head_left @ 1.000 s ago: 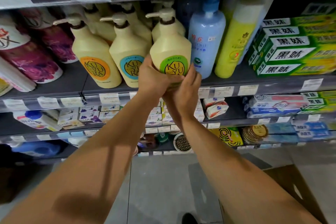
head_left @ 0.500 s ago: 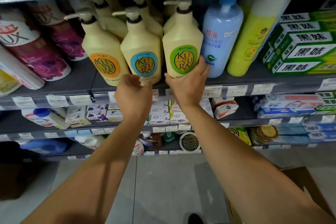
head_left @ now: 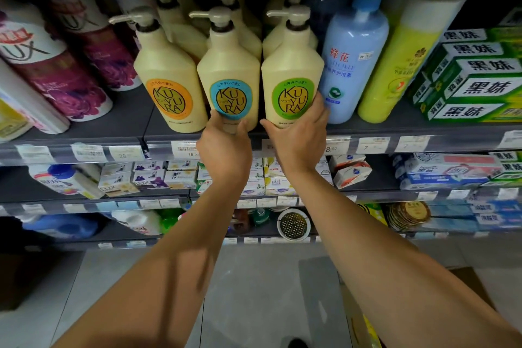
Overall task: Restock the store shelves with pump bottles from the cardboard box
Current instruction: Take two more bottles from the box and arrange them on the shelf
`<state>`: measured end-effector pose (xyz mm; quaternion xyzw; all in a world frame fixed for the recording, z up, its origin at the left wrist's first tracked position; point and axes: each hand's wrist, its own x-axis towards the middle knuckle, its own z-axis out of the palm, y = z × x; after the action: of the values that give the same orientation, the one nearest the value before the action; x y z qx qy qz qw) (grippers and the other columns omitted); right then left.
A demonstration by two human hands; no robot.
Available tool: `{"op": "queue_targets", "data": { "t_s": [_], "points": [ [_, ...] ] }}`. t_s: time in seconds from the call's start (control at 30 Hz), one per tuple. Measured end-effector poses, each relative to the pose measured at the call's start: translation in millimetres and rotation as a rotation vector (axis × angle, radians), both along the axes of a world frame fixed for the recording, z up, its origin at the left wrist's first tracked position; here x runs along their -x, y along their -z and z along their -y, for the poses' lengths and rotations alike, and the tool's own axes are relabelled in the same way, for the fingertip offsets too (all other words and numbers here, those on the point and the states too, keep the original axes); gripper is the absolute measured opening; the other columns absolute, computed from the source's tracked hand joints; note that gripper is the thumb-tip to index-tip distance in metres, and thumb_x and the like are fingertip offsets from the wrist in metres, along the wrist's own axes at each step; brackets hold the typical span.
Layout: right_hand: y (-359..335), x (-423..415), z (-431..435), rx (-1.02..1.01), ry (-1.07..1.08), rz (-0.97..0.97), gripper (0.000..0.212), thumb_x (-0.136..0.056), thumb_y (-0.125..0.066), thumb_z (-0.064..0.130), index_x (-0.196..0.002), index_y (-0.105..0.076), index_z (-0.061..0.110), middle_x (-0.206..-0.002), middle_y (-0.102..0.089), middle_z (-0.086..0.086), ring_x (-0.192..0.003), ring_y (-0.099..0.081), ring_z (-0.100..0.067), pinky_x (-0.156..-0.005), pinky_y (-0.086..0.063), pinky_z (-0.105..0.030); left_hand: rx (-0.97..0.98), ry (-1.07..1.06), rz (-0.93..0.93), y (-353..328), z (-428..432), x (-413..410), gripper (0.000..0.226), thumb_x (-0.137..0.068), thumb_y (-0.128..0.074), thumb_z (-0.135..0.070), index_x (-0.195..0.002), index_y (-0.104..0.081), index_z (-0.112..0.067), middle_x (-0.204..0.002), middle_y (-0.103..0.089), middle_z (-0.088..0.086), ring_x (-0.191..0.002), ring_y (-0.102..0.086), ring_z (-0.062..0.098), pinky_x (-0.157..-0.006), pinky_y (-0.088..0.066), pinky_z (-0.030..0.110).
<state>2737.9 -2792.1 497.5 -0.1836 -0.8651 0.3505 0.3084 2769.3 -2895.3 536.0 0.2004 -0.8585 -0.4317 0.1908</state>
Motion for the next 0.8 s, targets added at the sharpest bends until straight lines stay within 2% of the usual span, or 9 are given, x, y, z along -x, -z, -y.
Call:
{"op": "queue_targets", "data": {
  "t_s": [0.13,0.23,0.37,0.43,0.5,0.67,0.8],
  "points": [
    [5,-2,-3,-0.001,-0.027,-0.002,0.106,-0.054,-0.085,0.053,-0.137,-0.038,0.005,-0.126,-0.052,-0.013,-0.112,-0.055,-0.030,-0.088,-0.050,-0.039,0.031,0.001,0.013,4,0,6,0.045,-0.086,-0.068,-0.032,-0.127,-0.058,-0.016,-0.123,-0.067,-0.001,-0.111,-0.062,0.019,-0.086,-0.046,0.023],
    [4,0,-5,-0.033,0.008,-0.008,0.102,-0.052,-0.083,0.058,-0.132,-0.045,0.007,-0.120,-0.057,-0.010,-0.106,-0.058,-0.029,-0.088,-0.049,-0.038,0.011,0.003,-0.029,9,1,7,0.056,-0.080,-0.073,-0.034,-0.130,-0.057,-0.014,-0.120,-0.068,-0.002,-0.109,-0.063,0.017,-0.087,-0.048,0.025],
    [5,0,-4,-0.046,0.015,0.001,0.101,-0.051,-0.082,0.059,-0.130,-0.047,0.007,-0.119,-0.059,-0.010,-0.106,-0.059,-0.030,-0.089,-0.047,-0.037,-0.014,0.012,-0.058,17,3,9,0.059,-0.071,-0.079,-0.038,-0.123,-0.060,-0.019,-0.113,-0.070,-0.008,-0.102,-0.064,0.010,-0.082,-0.048,0.017],
    [6,1,-7,-0.040,0.001,0.017,0.101,-0.052,-0.081,0.060,-0.131,-0.046,0.008,-0.122,-0.059,-0.009,-0.109,-0.058,-0.030,-0.092,-0.047,-0.038,0.022,0.000,-0.069,23,3,12,0.064,-0.065,-0.077,-0.048,-0.120,-0.060,-0.020,-0.113,-0.070,-0.008,-0.102,-0.065,0.013,-0.089,-0.052,0.029],
    [9,0,-10,-0.024,-0.029,0.022,0.100,-0.054,-0.081,0.060,-0.132,-0.045,0.009,-0.125,-0.058,-0.008,-0.114,-0.056,-0.029,-0.096,-0.046,-0.040,0.089,-0.049,-0.047,27,4,16,0.078,-0.059,-0.072,-0.059,-0.123,-0.057,-0.019,-0.115,-0.069,-0.006,-0.104,-0.064,0.017,-0.091,-0.050,0.040],
    [15,-9,-16,0.005,-0.039,-0.014,0.096,-0.054,-0.079,0.061,-0.130,-0.045,0.013,-0.124,-0.057,-0.007,-0.115,-0.053,-0.027,-0.094,-0.048,-0.043,0.146,-0.105,0.010,36,-4,22,0.096,-0.051,-0.075,-0.067,-0.130,-0.049,-0.019,-0.124,-0.063,-0.006,-0.113,-0.058,0.018,-0.098,-0.038,0.044],
    [12,-6,-5,0.046,-0.003,-0.038,0.095,-0.050,-0.079,0.061,-0.124,-0.047,0.011,-0.121,-0.057,-0.007,-0.116,-0.052,-0.027,-0.098,-0.045,-0.044,0.143,-0.124,0.000,44,-3,29,0.090,-0.054,-0.071,-0.067,-0.128,-0.050,-0.021,-0.123,-0.063,-0.007,-0.114,-0.057,0.015,-0.096,-0.037,0.042]
  ]
}}
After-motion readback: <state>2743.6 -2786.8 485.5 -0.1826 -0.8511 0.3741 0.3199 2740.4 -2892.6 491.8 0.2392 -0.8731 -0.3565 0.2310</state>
